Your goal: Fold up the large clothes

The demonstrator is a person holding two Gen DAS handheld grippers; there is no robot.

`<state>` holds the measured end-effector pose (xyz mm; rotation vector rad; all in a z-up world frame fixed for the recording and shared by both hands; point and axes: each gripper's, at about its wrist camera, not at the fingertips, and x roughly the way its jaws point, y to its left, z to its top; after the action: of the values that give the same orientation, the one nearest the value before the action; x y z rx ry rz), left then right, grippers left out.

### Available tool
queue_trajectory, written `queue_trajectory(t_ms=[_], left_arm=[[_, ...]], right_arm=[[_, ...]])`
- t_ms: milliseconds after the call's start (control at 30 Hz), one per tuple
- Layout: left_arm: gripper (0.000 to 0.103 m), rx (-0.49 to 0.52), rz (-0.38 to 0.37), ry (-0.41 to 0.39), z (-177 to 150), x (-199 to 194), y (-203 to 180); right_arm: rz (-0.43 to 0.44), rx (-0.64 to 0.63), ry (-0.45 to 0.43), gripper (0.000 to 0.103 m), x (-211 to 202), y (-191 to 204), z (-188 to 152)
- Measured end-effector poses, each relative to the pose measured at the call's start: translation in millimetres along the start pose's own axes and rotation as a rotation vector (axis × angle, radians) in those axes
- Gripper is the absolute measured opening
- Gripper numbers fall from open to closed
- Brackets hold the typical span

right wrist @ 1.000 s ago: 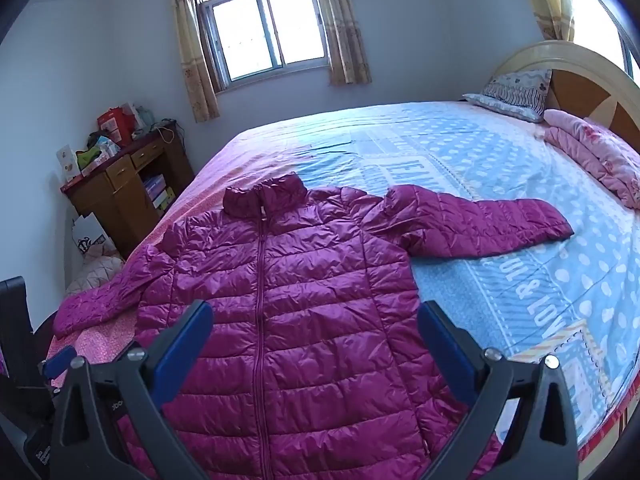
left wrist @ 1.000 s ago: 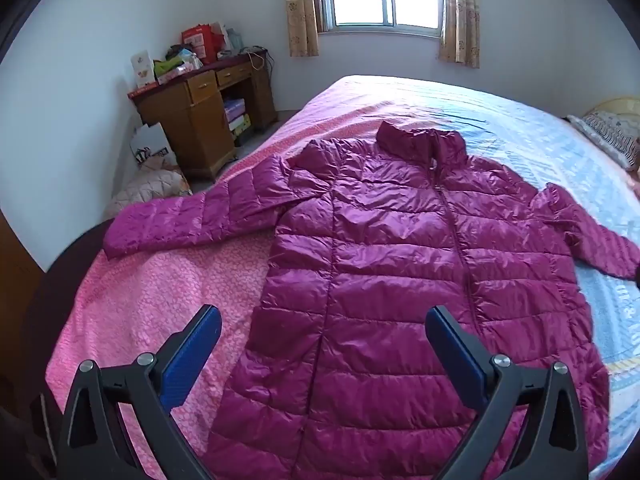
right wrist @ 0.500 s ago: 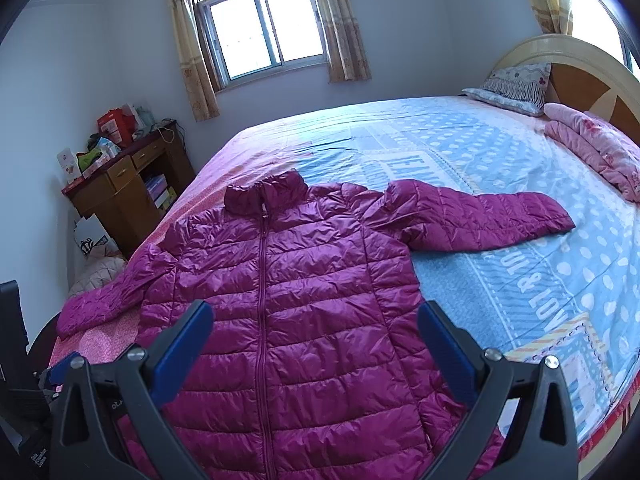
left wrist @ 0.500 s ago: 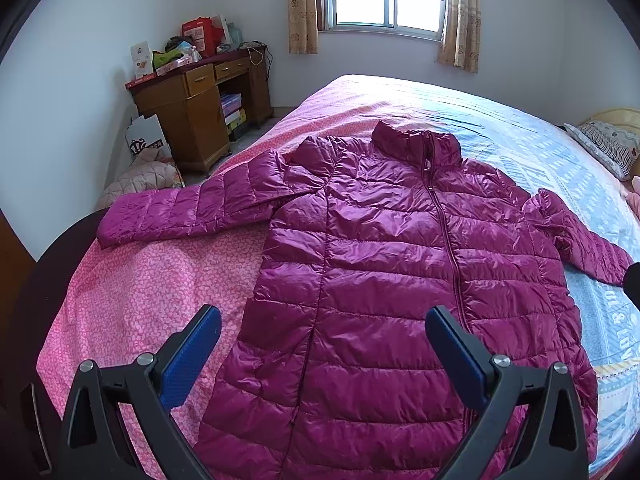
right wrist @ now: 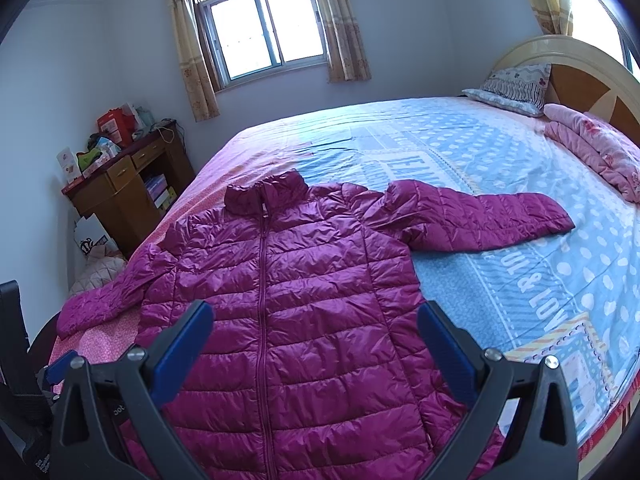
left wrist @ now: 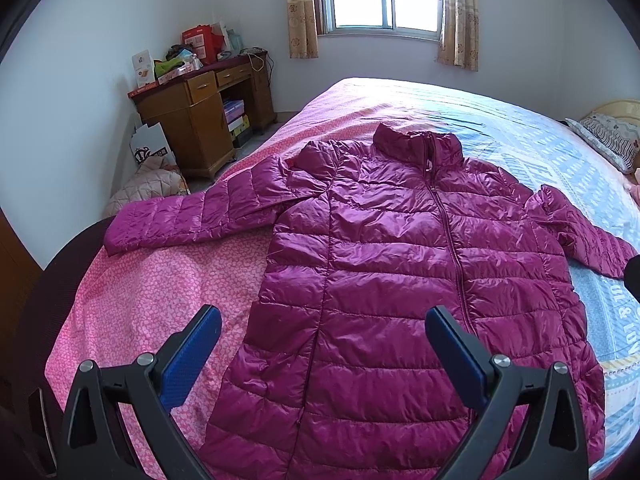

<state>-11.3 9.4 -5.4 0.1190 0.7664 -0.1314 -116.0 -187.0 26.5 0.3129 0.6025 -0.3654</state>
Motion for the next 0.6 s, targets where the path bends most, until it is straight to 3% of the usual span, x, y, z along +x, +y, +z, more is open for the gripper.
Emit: queue_trajectory(t_ms=[600], left_arm=[[0.102,0.005,0.002,0.004,-0.8,-2.1,-2.3]], right_arm=[[0.004,0.002,0.005,0.103,0.2,2.5,-3.3]])
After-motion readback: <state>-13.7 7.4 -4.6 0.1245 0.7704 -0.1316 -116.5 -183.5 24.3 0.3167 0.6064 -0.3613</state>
